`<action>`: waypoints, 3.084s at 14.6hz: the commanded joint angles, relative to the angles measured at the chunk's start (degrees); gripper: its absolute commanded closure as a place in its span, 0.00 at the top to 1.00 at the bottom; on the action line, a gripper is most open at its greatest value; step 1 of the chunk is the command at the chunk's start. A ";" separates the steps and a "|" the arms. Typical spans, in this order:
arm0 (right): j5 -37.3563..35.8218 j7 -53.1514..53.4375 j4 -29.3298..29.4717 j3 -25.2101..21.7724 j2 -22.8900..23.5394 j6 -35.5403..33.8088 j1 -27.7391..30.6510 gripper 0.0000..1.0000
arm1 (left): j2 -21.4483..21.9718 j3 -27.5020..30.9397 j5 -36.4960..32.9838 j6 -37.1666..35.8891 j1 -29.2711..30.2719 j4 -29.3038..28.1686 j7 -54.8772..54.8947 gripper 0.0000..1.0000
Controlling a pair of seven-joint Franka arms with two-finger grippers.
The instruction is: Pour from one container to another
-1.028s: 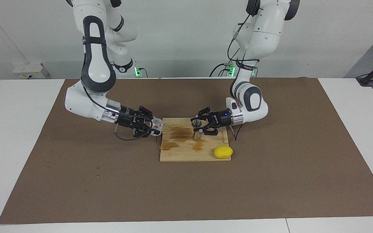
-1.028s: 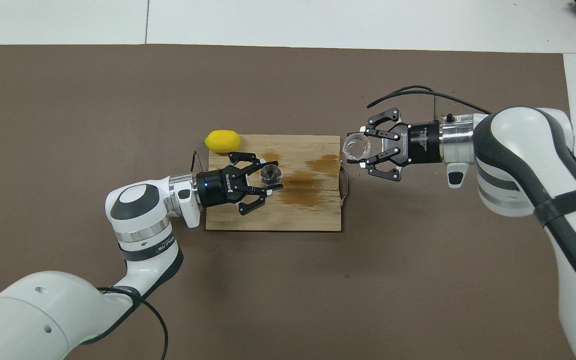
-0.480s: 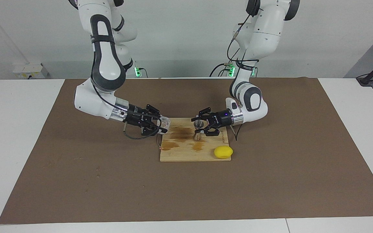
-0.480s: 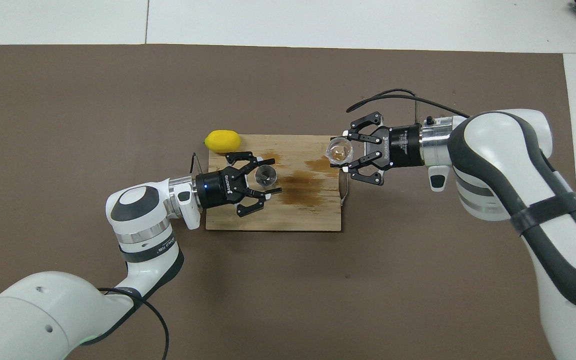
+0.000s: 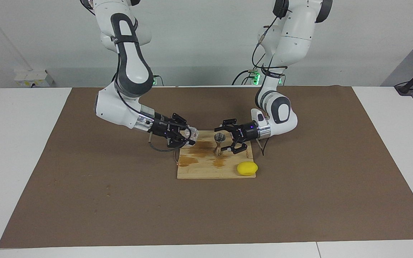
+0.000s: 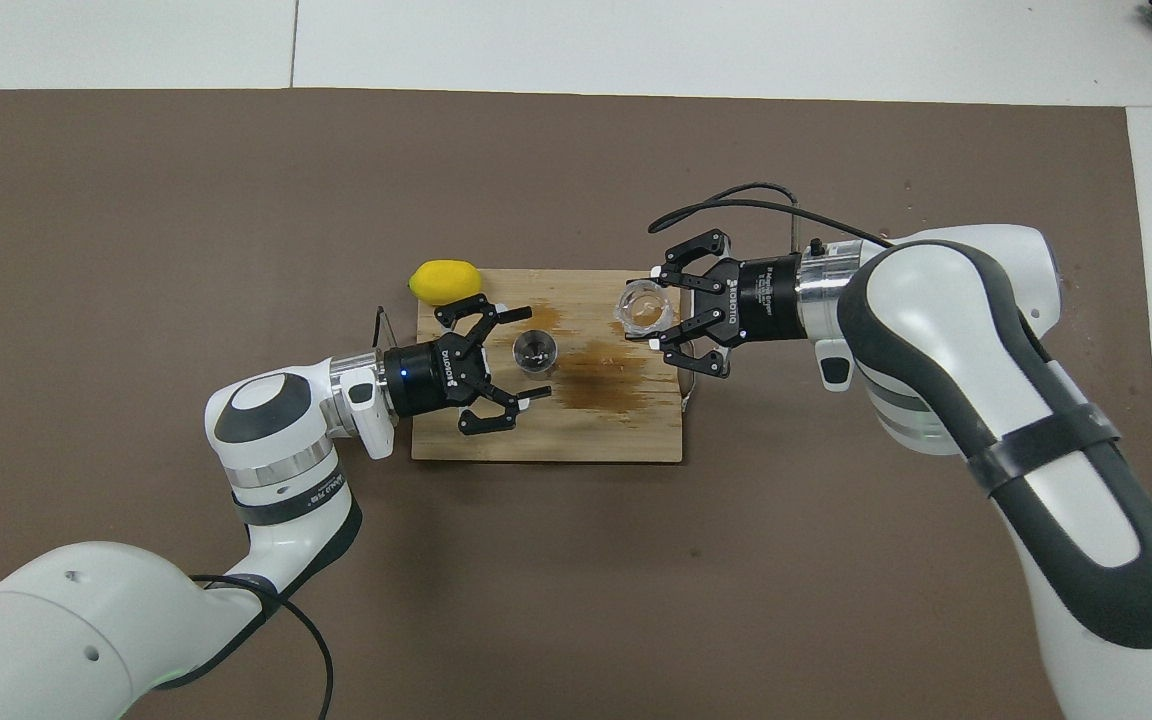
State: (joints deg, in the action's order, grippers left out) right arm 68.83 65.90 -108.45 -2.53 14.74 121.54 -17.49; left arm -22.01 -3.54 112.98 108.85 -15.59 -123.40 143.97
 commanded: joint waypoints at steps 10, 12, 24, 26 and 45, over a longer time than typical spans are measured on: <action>-5.80 6.60 -0.19 -0.28 -0.68 7.30 -6.41 0.00 | 2.14 0.38 -9.25 -8.82 11.88 -4.65 1.40 1.00; -7.83 9.32 0.95 -0.37 -0.16 8.35 -7.21 0.00 | 2.93 0.46 -13.03 -9.89 14.70 -4.48 0.96 1.00; -14.95 15.39 3.68 -0.63 0.90 8.45 -10.10 0.00 | 12.77 0.55 -46.95 -17.88 35.00 -0.35 -12.73 1.00; -16.44 16.27 3.68 -0.90 1.08 8.45 -10.54 0.00 | 15.05 0.55 -51.44 -19.37 36.94 1.23 -16.16 1.00; -28.92 28.75 8.25 -0.99 2.92 8.27 -12.48 0.00 | 19.81 -0.15 -92.84 -23.17 38.10 24.53 -48.22 1.00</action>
State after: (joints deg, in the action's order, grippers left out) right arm 42.47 92.26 -101.79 -3.03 16.63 129.49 -29.12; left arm -2.98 -3.92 23.59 84.68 24.47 -99.58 102.07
